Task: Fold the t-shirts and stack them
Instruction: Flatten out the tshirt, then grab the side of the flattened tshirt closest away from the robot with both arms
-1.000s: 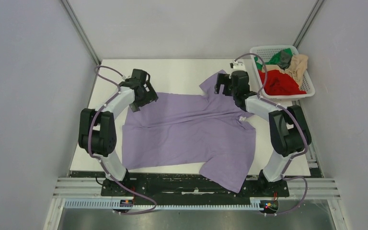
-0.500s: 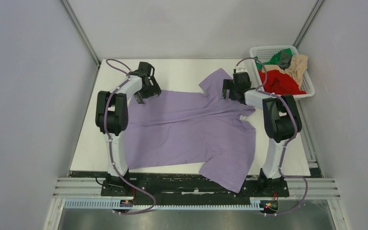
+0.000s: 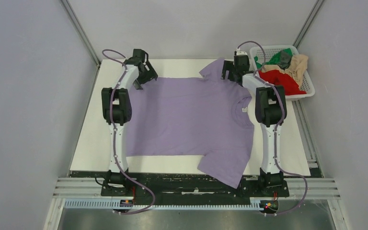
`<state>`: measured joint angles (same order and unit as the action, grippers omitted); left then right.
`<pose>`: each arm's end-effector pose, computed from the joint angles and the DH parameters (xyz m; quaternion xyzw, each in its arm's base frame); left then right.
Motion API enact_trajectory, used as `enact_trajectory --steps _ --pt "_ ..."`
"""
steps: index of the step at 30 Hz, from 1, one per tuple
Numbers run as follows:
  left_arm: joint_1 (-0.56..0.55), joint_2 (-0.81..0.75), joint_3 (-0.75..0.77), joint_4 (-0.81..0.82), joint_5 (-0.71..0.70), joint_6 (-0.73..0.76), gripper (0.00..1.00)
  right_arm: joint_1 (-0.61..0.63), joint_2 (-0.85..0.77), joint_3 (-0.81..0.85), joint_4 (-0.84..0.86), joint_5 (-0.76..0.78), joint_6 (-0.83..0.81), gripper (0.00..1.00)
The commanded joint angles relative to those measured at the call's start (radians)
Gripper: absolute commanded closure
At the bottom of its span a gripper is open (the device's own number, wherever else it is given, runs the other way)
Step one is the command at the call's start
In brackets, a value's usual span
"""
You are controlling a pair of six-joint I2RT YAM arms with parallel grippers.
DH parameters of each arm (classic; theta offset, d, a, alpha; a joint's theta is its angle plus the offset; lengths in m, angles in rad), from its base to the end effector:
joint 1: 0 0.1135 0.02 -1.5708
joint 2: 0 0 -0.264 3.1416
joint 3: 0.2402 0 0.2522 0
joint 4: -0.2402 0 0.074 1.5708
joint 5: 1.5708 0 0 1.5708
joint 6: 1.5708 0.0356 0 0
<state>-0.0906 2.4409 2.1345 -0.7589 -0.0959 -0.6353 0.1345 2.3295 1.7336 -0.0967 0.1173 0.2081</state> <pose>0.5246 -0.0442 0.1713 -0.2717 0.9282 -0.0453 0.2500 0.5180 0.0659 0.1474 0.0582 0.9020 0.0201 0.4272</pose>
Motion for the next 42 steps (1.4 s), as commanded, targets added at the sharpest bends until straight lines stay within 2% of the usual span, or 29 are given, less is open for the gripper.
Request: enact_trajectory --steps 1,7,11,14,17,22,27,29,35,38,42 --pt "0.037 0.126 0.084 0.001 0.083 -0.033 0.00 -0.015 0.163 0.184 -0.085 -0.082 0.034 0.02" --pt "0.053 0.143 0.116 0.031 0.091 -0.062 0.00 -0.020 0.289 0.383 -0.074 -0.115 0.071 0.02" --pt "0.067 0.128 0.170 0.025 0.091 -0.075 0.00 -0.027 0.275 0.394 -0.028 -0.114 0.098 0.02" --pt "0.069 0.053 0.172 0.016 0.091 -0.071 0.00 -0.028 0.188 0.356 -0.026 -0.114 0.088 0.02" --pt "0.063 -0.088 0.093 0.001 0.080 -0.055 0.00 -0.027 0.002 0.205 -0.014 -0.114 0.063 0.02" --pt "0.009 -0.447 -0.282 0.000 -0.060 -0.028 0.00 -0.023 -0.407 -0.259 0.085 -0.096 0.041 0.02" --pt "-0.090 -0.866 -0.790 -0.020 -0.245 -0.083 0.00 0.012 -0.729 -0.585 0.015 0.039 -0.017 0.02" --pt "-0.119 -1.013 -0.969 -0.041 -0.266 -0.136 0.00 0.016 -0.832 -0.713 0.037 0.065 -0.010 0.02" --pt "-0.147 -1.351 -1.359 -0.145 -0.282 -0.331 0.00 0.017 -0.981 -0.876 0.051 0.079 0.025 0.02" --pt "-0.148 -1.455 -1.474 -0.144 -0.276 -0.421 0.01 0.019 -0.986 -0.902 0.068 0.050 0.045 0.02" --pt "-0.147 -1.522 -1.577 -0.134 -0.286 -0.550 0.13 0.025 -0.970 -0.901 0.064 0.016 0.037 0.02"
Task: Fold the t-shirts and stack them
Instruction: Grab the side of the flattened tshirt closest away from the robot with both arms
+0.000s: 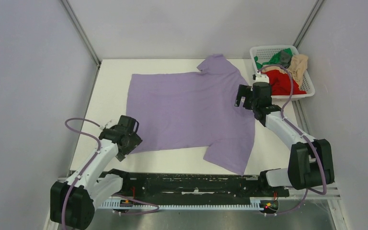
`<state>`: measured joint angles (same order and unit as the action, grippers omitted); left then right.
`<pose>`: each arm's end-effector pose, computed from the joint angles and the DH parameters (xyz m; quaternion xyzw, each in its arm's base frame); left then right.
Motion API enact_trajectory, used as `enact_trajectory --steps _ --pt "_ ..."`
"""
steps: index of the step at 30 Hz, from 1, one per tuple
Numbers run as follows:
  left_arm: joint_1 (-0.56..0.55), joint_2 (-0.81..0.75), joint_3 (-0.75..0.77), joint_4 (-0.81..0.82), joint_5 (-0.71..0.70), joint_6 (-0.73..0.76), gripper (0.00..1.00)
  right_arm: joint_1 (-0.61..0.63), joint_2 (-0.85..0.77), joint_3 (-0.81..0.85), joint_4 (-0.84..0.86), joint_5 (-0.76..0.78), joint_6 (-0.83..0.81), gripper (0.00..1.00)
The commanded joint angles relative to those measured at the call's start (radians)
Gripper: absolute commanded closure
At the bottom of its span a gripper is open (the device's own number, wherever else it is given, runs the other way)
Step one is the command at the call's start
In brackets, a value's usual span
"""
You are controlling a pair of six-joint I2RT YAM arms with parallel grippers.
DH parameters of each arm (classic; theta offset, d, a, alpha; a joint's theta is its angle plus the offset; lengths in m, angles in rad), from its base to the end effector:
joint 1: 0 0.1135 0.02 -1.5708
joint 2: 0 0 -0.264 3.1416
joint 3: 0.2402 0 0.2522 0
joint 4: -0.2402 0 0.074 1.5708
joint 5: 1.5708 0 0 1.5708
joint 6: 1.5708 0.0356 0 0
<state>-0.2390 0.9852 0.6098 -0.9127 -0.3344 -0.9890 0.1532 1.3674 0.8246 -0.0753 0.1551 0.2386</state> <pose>0.1524 -0.0251 0.1962 -0.3794 0.8998 0.0546 0.2085 0.2938 0.0398 0.2336 0.0733 0.8837 0.0215 0.4618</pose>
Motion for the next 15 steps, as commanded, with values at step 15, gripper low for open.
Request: enact_trajectory --steps 15 --pt "0.003 0.062 -0.147 0.126 -0.101 -0.397 0.47 0.012 -0.035 0.009 0.035 -0.002 -0.012 0.02"
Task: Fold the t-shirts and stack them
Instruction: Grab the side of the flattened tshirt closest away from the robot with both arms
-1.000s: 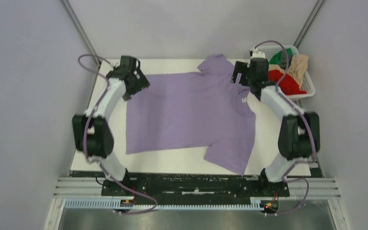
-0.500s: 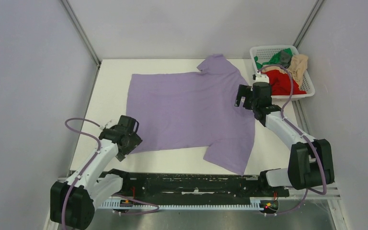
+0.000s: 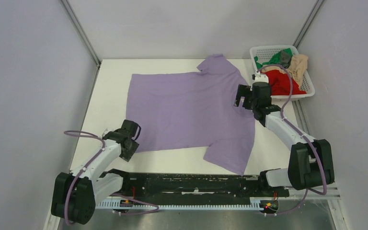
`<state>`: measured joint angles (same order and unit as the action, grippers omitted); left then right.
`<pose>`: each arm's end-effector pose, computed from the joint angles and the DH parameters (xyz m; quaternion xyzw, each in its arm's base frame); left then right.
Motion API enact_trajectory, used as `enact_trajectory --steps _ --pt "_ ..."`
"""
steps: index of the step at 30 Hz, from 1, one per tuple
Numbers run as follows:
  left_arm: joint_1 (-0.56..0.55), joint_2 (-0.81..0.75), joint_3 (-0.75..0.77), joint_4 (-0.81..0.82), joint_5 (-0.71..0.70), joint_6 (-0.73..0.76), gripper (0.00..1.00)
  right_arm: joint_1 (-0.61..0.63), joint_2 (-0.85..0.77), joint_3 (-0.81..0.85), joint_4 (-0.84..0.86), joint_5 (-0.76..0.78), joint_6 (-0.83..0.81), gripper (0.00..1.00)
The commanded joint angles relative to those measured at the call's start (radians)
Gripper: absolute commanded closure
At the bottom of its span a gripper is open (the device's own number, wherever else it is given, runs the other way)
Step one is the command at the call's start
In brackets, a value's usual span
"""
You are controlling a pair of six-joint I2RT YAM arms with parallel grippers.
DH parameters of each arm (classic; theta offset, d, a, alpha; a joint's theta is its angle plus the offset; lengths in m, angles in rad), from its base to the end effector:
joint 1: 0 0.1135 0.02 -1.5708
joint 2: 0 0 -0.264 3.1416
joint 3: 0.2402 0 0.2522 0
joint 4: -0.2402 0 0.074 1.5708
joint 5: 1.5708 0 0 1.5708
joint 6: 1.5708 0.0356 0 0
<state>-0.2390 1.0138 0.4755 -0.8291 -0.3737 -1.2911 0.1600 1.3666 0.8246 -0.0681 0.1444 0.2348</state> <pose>0.1422 -0.0213 0.1586 -0.5071 0.8359 0.0642 0.2000 0.2938 0.0422 0.2345 0.0664 0.8827 0.0277 0.4645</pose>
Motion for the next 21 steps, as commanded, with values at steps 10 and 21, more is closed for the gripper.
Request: enact_trajectory --steps 10,21 --pt "0.023 0.107 -0.035 0.135 -0.115 -0.087 0.75 0.044 -0.067 0.048 -0.051 0.051 -0.017 0.02" --pt "0.087 0.176 0.064 0.213 -0.115 0.107 0.98 0.401 -0.165 -0.010 -0.352 0.026 -0.060 0.05"
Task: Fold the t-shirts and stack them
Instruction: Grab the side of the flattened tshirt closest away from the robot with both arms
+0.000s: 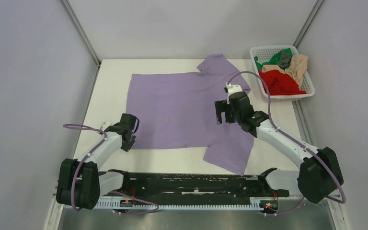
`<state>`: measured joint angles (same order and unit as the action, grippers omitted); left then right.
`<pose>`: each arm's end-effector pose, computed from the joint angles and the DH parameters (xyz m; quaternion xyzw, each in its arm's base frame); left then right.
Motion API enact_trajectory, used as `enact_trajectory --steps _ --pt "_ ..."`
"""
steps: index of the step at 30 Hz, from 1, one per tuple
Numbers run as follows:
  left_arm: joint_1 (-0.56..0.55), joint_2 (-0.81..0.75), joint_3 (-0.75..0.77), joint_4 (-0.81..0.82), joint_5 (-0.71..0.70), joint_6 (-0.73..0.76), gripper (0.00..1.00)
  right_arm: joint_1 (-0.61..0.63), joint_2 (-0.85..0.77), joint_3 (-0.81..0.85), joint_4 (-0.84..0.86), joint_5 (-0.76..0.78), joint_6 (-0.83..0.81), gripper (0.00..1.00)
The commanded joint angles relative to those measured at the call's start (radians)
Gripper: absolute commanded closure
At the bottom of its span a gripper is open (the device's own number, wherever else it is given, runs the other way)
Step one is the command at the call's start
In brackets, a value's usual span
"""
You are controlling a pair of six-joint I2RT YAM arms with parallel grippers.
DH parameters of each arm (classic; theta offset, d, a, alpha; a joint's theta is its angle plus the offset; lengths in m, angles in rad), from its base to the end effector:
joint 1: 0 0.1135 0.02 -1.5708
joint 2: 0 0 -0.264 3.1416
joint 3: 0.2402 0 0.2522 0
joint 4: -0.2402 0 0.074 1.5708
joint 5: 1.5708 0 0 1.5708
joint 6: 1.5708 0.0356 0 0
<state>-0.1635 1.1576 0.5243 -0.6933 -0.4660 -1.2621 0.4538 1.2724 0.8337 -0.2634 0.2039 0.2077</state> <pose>0.1728 -0.0123 0.1560 -0.5282 0.8090 0.0959 0.2395 0.2483 0.1131 0.2458 -0.0683 0.9009 0.0486 0.4259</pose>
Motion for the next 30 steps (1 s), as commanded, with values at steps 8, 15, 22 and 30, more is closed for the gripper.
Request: enact_trajectory --steps 8,15,22,30 --pt "0.012 0.028 -0.005 0.124 0.063 0.122 0.98 0.442 -0.168 -0.178 -0.438 -0.028 0.020 0.12" --pt "0.012 -0.059 -0.028 0.098 0.052 0.136 0.98 0.583 -0.209 -0.311 -0.436 -0.027 0.160 0.26" --pt "0.011 -0.120 -0.051 0.086 0.036 0.145 0.98 0.583 -0.204 -0.380 -0.370 0.110 0.220 0.41" --pt "0.012 -0.147 -0.046 0.076 0.018 0.172 0.98 0.572 -0.207 -0.415 -0.363 0.144 0.255 0.80"
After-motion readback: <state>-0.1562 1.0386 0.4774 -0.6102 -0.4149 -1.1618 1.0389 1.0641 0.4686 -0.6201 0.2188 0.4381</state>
